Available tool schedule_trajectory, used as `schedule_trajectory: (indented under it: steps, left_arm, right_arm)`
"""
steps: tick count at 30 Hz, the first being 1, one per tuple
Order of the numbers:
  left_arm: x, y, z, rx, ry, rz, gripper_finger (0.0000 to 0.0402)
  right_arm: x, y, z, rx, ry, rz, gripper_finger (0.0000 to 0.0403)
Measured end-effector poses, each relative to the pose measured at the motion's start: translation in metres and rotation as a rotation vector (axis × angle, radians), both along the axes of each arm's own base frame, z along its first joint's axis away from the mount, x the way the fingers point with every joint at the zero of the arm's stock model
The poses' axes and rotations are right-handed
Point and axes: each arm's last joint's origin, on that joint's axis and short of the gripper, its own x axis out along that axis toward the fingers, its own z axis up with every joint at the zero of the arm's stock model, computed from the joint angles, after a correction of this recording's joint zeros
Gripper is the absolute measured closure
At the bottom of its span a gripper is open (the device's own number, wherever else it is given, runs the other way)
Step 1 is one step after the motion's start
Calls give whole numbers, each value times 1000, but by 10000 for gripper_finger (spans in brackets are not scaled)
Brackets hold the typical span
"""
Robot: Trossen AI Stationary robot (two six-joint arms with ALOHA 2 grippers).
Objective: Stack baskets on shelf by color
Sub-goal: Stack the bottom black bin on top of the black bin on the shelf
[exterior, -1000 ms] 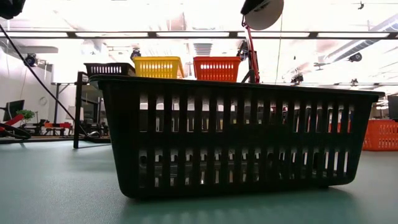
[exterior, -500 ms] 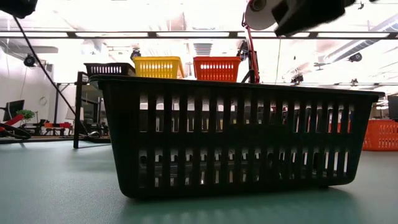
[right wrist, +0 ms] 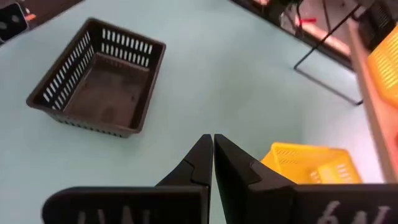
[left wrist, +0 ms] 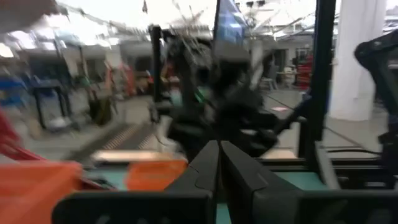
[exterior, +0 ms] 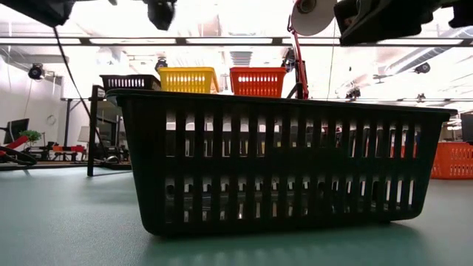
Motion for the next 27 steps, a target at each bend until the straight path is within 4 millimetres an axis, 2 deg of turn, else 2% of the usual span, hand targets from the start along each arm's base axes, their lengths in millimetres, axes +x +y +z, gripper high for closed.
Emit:
schedule_trajectory:
  steps: [7,14,22,27]
  left_arm:
    - [47,-29,-8,-147,84,-57,402]
    - [88,-47,-4,-347,373,-25,402]
    - [112,-85,0,-593,668,33,402]
    - [123,-113,-1,-671,856,10,402]
  right_arm:
    - [-12,-5,17,-58,-81,58,394]
    - [-26,-10,29,-87,-118,86,394]
    - [-42,-15,30,-50,-104,124,394]
    - [-52,-17,29,-16,-91,113,394]
